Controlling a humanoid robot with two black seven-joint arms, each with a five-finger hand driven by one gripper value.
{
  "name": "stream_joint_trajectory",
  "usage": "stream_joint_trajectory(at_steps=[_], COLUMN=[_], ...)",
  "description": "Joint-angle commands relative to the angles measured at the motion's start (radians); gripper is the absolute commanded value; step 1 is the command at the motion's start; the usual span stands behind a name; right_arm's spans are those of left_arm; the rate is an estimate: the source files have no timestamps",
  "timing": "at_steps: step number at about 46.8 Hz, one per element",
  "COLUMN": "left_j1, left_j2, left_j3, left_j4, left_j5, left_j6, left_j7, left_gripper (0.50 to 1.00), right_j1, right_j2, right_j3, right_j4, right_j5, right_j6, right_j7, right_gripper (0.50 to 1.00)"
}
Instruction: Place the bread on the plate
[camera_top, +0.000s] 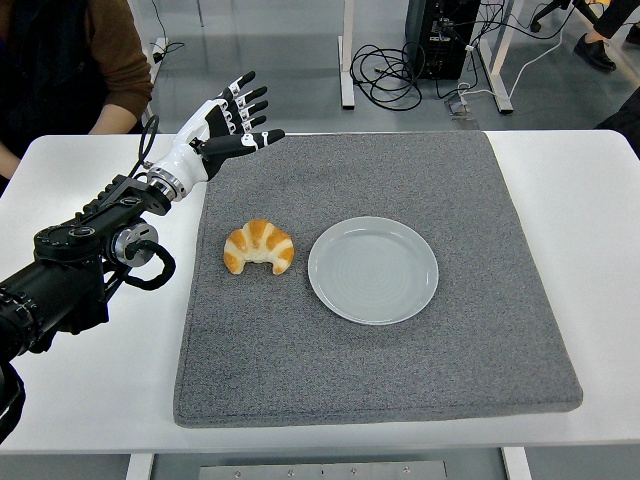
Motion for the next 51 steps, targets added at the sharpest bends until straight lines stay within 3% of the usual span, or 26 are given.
stream_joint_trajectory(at_steps=[1, 19, 25, 34, 41, 51], left_j1=[-0.003, -0.049, -0.078, -0.164, -0.221, -0.262], left_j2=[0.000, 0.054, 0.147, 0.291, 0.334, 0.428], left_j3=[0.006, 0.102, 0.133, 0.229, 0.306, 0.326], left_j4=[-0.001, -0.040, -0.178, -0.440, -0.505, -0.621], left_j5=[0.002, 0.018, 0.020, 0.021, 0.055, 0.182], left_j6=[0.002, 0.003, 0.019, 0.127, 0.177, 0.189], left_j7=[0.002, 0.011, 0.014, 0.014, 0.014, 0.016], left_gripper=[0.968, 0.966, 0.966, 0.965, 0.965, 0.965], right_j1=[0.000, 0.000, 0.000, 0.000, -0.001, 0.000], right_j2=[0.000, 0.000, 0.000, 0.000, 0.000, 0.000], right_j3=[0.000, 0.000, 0.000, 0.000, 0.000, 0.000], right_j4=[0.000, 0.000, 0.000, 0.000, 0.000, 0.000], right_j5=[0.000, 0.000, 0.000, 0.000, 0.000, 0.000], right_j6=[0.001, 0.001, -0.001, -0.001, -0.001, -0.001], right_j7=[0.000, 0.000, 0.000, 0.000, 0.000, 0.000], right_gripper=[1.000, 1.000, 1.000, 1.000, 1.000, 1.000])
